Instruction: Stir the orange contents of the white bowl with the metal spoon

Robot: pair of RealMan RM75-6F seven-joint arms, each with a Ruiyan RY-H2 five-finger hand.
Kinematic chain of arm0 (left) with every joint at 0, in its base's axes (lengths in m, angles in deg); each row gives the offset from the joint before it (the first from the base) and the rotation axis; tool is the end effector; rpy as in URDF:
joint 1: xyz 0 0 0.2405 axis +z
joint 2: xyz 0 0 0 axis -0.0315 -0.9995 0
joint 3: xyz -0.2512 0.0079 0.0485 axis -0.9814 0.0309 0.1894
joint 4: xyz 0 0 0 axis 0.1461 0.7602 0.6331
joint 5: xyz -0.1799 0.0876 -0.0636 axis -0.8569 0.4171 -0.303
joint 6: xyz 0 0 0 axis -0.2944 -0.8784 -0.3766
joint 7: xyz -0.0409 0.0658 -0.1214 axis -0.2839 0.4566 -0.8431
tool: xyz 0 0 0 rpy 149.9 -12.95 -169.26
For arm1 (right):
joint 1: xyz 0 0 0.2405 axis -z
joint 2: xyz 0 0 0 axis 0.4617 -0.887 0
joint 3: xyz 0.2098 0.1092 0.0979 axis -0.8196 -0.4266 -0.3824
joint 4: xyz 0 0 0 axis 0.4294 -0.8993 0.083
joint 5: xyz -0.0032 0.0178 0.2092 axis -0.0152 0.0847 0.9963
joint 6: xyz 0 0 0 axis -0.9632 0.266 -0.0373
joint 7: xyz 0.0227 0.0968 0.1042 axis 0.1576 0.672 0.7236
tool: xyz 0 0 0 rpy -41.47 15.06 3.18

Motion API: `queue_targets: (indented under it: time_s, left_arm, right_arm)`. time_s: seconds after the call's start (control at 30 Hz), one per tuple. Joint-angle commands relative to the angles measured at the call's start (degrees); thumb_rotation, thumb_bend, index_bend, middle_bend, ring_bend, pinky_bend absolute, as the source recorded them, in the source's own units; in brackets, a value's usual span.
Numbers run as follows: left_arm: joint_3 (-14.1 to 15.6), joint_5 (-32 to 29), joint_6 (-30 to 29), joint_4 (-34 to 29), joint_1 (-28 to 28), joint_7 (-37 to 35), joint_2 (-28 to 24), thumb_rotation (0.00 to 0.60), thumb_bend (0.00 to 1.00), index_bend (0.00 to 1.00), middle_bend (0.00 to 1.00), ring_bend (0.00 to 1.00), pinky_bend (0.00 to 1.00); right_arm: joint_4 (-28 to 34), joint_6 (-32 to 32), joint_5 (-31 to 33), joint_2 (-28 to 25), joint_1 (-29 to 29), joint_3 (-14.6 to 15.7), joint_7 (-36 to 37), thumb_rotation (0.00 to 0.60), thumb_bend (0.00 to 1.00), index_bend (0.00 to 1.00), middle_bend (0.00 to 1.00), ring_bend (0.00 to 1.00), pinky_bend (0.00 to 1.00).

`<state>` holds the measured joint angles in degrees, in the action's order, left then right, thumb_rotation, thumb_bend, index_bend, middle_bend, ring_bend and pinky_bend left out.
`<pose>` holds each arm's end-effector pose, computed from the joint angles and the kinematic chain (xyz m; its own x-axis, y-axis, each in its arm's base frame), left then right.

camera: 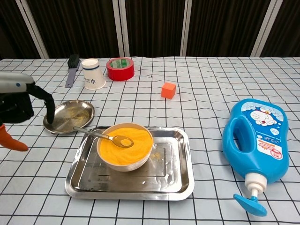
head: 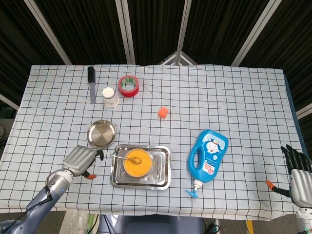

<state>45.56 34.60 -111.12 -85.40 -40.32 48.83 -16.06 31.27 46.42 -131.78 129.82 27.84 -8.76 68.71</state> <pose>-0.1579 0.2479 0.0711 0.4672 0.4563 0.7573 0.8829 -0.2869 -0.3718 -0.3168 -0.1542 0.1667 0.2735 -0.0078 0.9618 -0.9542 0.1239 0.2723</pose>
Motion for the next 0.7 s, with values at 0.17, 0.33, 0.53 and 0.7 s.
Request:
queue_targets:
  time_s: [0.17, 0.33, 0.53, 0.7]
  left_arm:
    - [-3.7, 0.2, -11.5, 1.4, 5.3, 2.2, 3.1, 0.600, 0.23, 0.49, 1.00, 0.96, 1.00]
    - [-6.7, -3.4, -14.4, 2.4, 3.8, 9.9, 8.6, 0.600, 0.33, 0.51, 1.00, 0.98, 1.00]
    - [-10.8, -12.4, -13.4, 1.4, -0.9, 19.0, 13.6, 0.600, 0.35, 0.52, 1.00, 0.98, 1.00]
    - [-13.3, -18.3, -14.9, 2.7, -5.1, 26.3, 18.5, 0.600, 0.38, 0.52, 1.00, 0.98, 1.00]
  right_arm:
    - [0.3, -0.1, 0.0, 0.1, -0.1, 0.0, -0.5, 0.600, 0.20, 0.00, 0.00, 0.00, 0.00]
    - [0.3, -0.1, 0.1, 0.0, -0.1, 0.0, -0.3, 0.600, 0.20, 0.00, 0.00, 0.00, 0.00]
    - [0.2, 0.0, -0.1, -0.1, -0.1, 0.0, 0.2, 0.600, 0.20, 0.00, 0.00, 0.00, 0.00]
    - [0.2, -0.1, -0.1, -0.2, -0.1, 0.0, 0.7, 0.600, 0.20, 0.00, 0.00, 0.00, 0.00]
